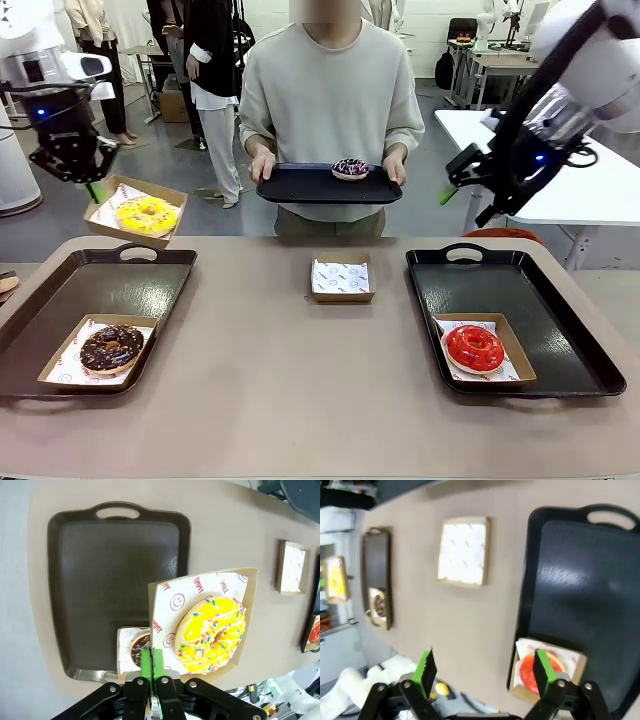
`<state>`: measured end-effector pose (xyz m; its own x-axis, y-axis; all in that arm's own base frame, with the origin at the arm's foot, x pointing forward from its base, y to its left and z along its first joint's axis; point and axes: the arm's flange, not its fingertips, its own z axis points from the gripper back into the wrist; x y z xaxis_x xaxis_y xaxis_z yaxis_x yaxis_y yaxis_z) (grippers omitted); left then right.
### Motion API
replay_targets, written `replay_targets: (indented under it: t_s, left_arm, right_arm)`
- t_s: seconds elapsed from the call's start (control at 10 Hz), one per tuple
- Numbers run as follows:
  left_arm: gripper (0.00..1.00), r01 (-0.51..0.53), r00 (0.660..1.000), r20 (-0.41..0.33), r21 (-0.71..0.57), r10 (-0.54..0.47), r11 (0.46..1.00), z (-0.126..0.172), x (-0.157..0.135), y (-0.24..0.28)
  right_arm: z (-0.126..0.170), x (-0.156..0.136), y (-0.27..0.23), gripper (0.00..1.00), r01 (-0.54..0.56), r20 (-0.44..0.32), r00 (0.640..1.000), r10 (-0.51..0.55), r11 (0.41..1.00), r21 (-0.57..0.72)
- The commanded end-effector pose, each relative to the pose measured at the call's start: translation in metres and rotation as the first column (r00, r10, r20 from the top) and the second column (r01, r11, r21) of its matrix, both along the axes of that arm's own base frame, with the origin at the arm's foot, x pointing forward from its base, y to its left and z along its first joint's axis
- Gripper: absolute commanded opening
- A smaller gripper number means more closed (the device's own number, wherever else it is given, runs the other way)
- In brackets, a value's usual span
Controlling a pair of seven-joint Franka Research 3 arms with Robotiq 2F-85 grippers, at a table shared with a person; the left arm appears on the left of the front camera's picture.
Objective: Individually package the donuts and arrange them on the tray.
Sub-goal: Place the picked Paper togo box on the Handle tray while simultaneously picking up another Paper togo box from the table with the other hand.
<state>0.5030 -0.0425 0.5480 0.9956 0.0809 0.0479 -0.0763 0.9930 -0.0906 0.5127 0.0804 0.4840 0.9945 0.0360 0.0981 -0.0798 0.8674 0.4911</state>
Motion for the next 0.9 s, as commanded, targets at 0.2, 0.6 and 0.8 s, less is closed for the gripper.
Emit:
replay_targets:
  t_s: [0.2,0.6,0.8]
  left_arm:
    - [0.01,-0.032,0.999,0.005,-0.040,0.032,0.999,-0.030,0.002,0.028]
    - [0.01,-0.049,0.999,-0.018,-0.008,0.048,0.999,-0.030,0.003,0.029]
    - [0.01,-0.049,0.999,-0.018,-0.008,0.048,0.999,-0.030,0.003,0.029]
  right_arm:
    - [-0.039,0.028,0.039,1.00,-0.025,0.028,0.999,0.028,0.994,-0.109]
    - [-0.054,0.025,0.044,1.00,-0.049,0.007,0.999,0.050,0.994,-0.093]
    - [-0.054,0.025,0.044,1.00,-0.049,0.007,0.999,0.050,0.994,-0.093]
